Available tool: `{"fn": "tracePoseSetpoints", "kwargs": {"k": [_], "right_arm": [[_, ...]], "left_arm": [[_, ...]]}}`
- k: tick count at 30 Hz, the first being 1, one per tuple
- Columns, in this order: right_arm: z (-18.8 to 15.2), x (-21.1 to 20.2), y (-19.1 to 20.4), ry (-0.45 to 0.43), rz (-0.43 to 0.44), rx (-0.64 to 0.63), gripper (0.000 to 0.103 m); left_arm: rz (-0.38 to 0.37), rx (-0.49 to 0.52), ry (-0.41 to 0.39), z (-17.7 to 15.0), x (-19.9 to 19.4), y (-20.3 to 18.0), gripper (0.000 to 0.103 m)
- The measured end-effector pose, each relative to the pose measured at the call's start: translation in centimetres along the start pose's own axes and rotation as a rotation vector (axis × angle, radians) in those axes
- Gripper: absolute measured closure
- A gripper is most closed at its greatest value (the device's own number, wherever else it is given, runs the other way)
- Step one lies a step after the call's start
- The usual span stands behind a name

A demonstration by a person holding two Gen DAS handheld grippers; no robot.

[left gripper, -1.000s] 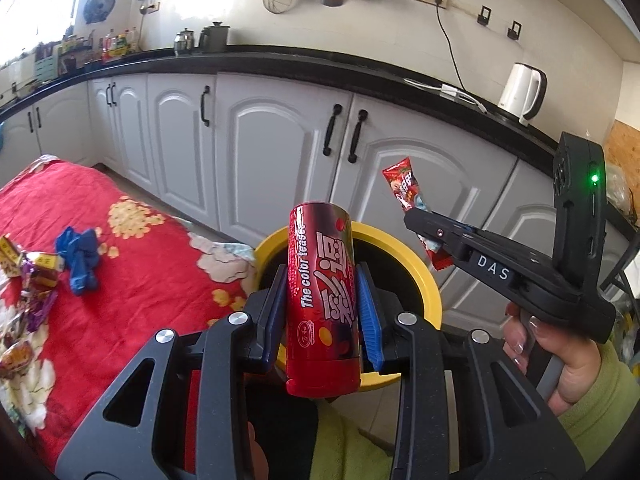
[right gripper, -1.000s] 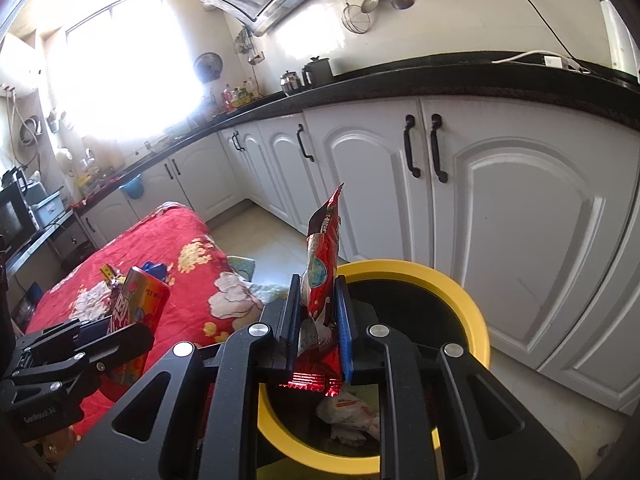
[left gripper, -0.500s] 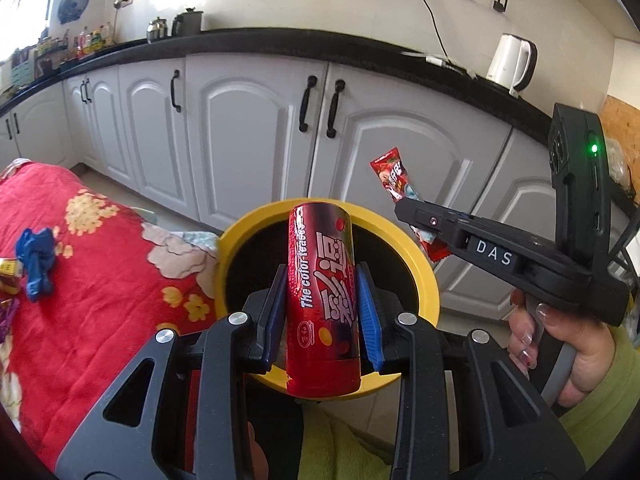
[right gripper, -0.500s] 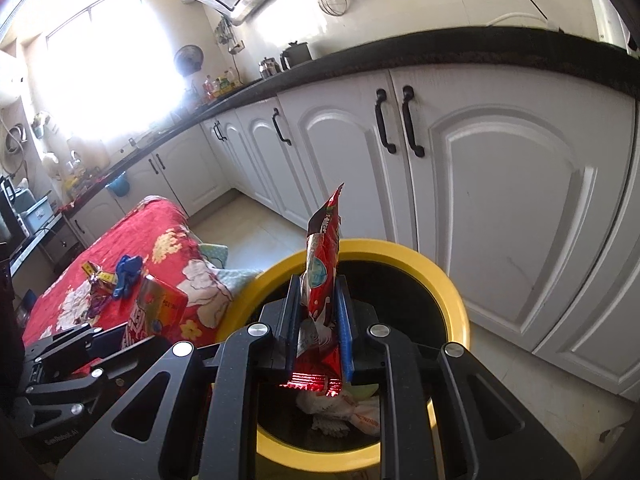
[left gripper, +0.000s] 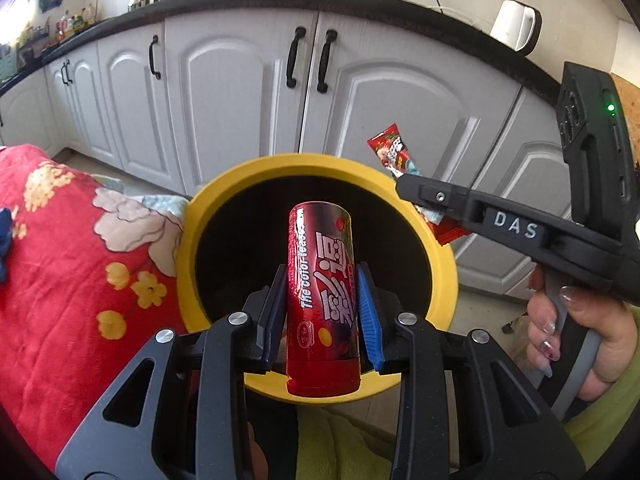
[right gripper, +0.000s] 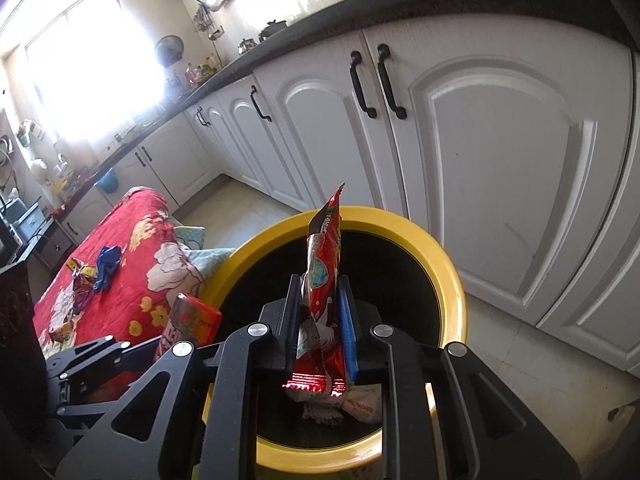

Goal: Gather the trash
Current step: 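Open both tools to drop the tube and wrapper into the bin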

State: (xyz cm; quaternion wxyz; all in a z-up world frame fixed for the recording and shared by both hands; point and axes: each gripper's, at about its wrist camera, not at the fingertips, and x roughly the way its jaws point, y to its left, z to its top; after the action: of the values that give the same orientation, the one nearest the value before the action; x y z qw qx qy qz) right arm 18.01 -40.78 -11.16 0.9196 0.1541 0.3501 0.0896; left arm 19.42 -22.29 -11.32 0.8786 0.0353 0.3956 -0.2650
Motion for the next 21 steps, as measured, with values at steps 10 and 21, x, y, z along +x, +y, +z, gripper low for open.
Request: {"fn": "tracePoseSetpoints", "kwargs": {"k": [10,21], "right_arm": [[-0.2,0.2,-1.4,-0.007,-0.018,0.048,0.066],[0.4,-1.0,-0.8,-0.047,-0.013,0.052,0.046]], "left_arm": [[0.017,-0.034,0.008,0.2,1.1,1.0,0.053],[0.048,-0.092,-0.026,0.0,-0.9,2.6,0.011]]}}
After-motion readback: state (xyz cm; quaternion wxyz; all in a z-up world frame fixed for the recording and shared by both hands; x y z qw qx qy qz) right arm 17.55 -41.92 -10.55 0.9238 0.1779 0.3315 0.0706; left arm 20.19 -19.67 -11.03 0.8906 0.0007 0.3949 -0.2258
